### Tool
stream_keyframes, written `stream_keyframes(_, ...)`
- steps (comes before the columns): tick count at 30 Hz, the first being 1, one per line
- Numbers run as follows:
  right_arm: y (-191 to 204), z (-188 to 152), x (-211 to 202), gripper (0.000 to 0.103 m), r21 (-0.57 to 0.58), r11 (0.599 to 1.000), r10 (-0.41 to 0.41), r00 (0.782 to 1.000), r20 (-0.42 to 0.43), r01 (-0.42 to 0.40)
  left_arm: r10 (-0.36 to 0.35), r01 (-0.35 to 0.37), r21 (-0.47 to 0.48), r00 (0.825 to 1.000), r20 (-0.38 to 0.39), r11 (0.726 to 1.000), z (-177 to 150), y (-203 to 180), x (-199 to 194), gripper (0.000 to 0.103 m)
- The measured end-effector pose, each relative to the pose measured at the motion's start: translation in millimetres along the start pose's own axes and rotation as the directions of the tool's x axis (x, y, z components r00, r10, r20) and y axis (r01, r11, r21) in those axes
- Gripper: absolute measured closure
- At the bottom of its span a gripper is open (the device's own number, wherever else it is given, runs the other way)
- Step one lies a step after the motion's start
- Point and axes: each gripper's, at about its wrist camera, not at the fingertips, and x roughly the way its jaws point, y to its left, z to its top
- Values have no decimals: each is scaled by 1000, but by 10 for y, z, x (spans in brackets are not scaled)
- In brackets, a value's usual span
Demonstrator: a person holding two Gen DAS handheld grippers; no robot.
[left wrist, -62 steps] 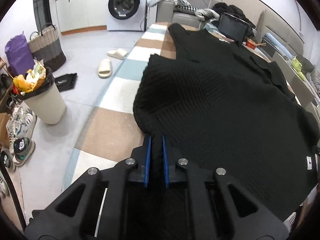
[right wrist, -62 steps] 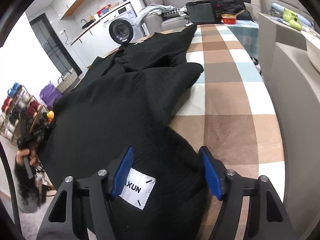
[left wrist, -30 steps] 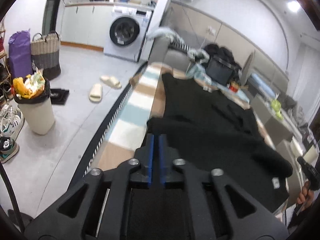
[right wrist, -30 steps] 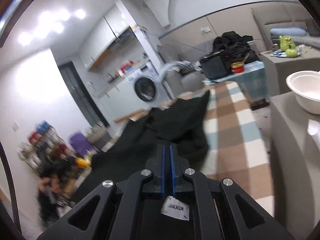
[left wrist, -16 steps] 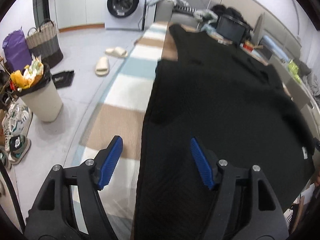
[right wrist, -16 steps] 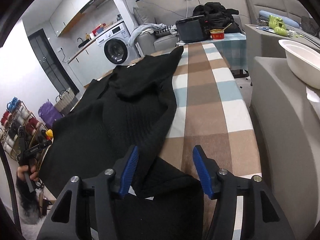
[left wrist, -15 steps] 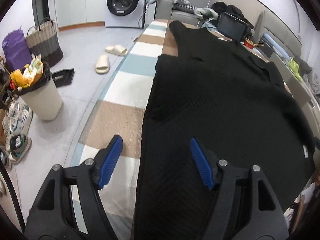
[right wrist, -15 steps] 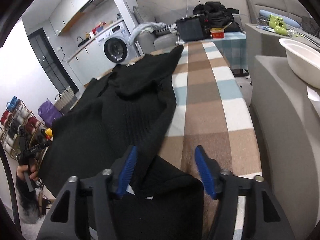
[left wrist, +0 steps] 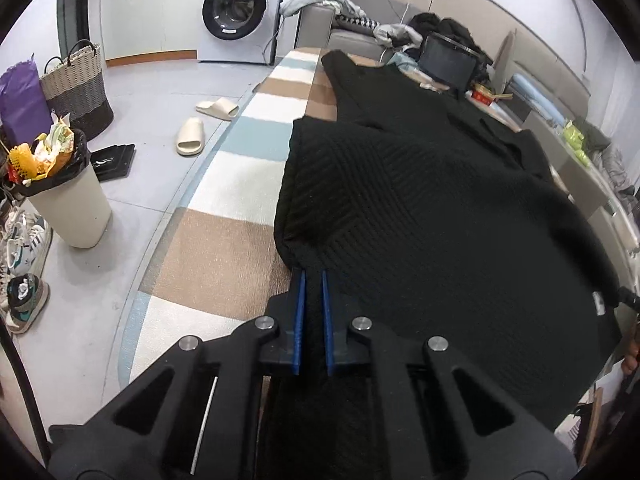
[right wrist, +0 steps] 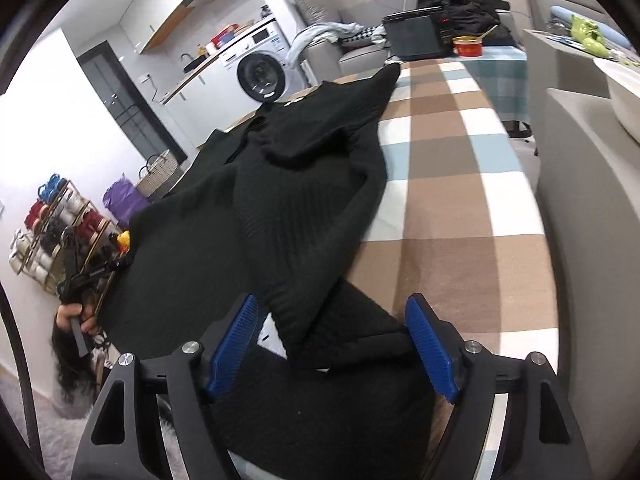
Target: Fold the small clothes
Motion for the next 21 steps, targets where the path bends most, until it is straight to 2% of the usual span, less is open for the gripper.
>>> stream_keyframes(4, 8, -2, -22, 25, 7, 998, 57, 998, -14, -57, -25, 26, -27, 999, 37, 999, 45, 43, -124, 98)
stream_keyframes(7, 49, 2, 40, 25, -5, 997, 72, 997, -31, -72, -33, 35, -27, 998, 59, 999, 57, 41, -199, 98)
stream_keyframes(11, 18, 117, 205, 27, 50, 994, 99, 995, -16, -99, -33, 34, -25, 998, 57, 999, 50, 42, -217, 98)
stream_keyframes(12, 22, 151, 241, 39, 55, 993, 106, 994, -21, -104, -34, 36, -30, 998, 56, 999, 50, 55, -216, 98)
stream_keyframes(13, 49, 180, 279, 65, 45, 992, 116, 993, -36, -115, -37, 39, -32, 998, 56, 999, 42, 58, -216, 98)
stream_keyframes(14, 105, 213, 326, 73, 19, 992, 125, 991, -53, -124, -38, 40, -34, 998, 56, 999, 35, 67, -221, 98)
stream_keyframes(15, 166, 233, 352, 77, -13, 992, 122, 991, -60, -123, -38, 40, -38, 998, 57, 998, 37, 79, -228, 98)
stream_keyframes(17, 271, 248, 401, 77, -74, 994, 75, 993, -89, -82, -43, 45, -43, 998, 55, 998, 33, 87, -220, 98)
stream_keyframes(18, 302, 240, 416, 71, -95, 993, 53, 993, -105, -63, -44, 47, -42, 997, 56, 998, 32, 87, -220, 98)
stream_keyframes(19, 325, 219, 424, 58, -116, 992, 44, 992, -119, -58, -44, 46, -41, 997, 57, 998, 26, 85, -214, 98)
stream_keyframes(21, 378, 158, 429, 50, -165, 985, 19, 991, -130, -41, -42, 44, -44, 998, 54, 998, 19, 88, -196, 98)
